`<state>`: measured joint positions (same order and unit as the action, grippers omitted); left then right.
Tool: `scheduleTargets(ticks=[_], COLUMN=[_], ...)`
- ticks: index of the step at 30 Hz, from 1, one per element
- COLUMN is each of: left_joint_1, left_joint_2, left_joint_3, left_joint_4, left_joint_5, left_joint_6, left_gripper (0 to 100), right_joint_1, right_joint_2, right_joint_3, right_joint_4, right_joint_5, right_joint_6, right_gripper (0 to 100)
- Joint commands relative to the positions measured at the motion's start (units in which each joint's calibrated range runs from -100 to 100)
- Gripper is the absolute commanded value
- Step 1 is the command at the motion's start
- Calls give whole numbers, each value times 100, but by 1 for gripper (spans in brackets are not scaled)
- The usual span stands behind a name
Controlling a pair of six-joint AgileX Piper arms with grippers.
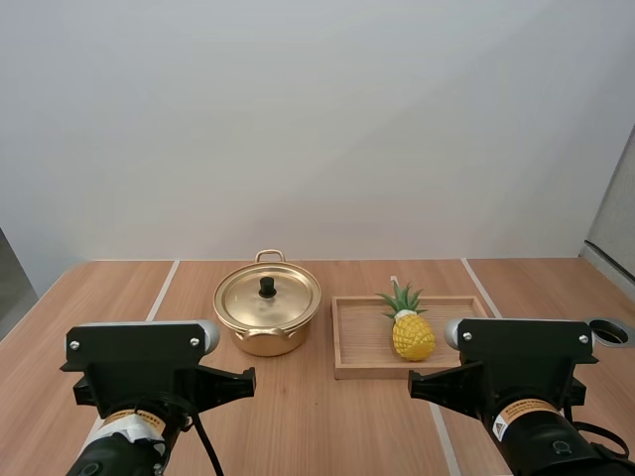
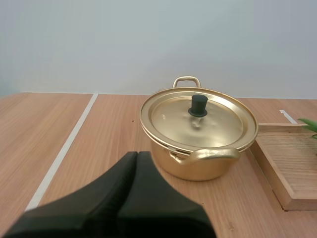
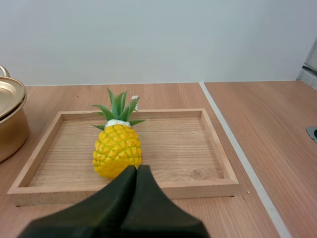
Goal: Open the pot, put the pineapple inside, and close it
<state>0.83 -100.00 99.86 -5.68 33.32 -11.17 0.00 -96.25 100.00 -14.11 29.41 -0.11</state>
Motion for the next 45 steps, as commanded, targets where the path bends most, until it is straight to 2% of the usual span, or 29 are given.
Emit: scheduleTargets(ticks=[1,35,45], left_joint_1=[9,9,9], left_joint_2=[0,0,0], left_joint_3=[14,14,14], left_joint_4=[39,39,39], left_joint_5=[-172,-172,-196], left_joint_6=[-34,-34,-34], left_gripper=[0,0,0], right_joint_1=[20,20,20], right_joint_2=[-33,-33,-33], right_joint_3=[0,0,0], right_joint_4=[-62,-62,168], right_joint_5=[-57,-56,-105], right_joint_6=[-60,-28,-17], right_gripper=[0,0,0])
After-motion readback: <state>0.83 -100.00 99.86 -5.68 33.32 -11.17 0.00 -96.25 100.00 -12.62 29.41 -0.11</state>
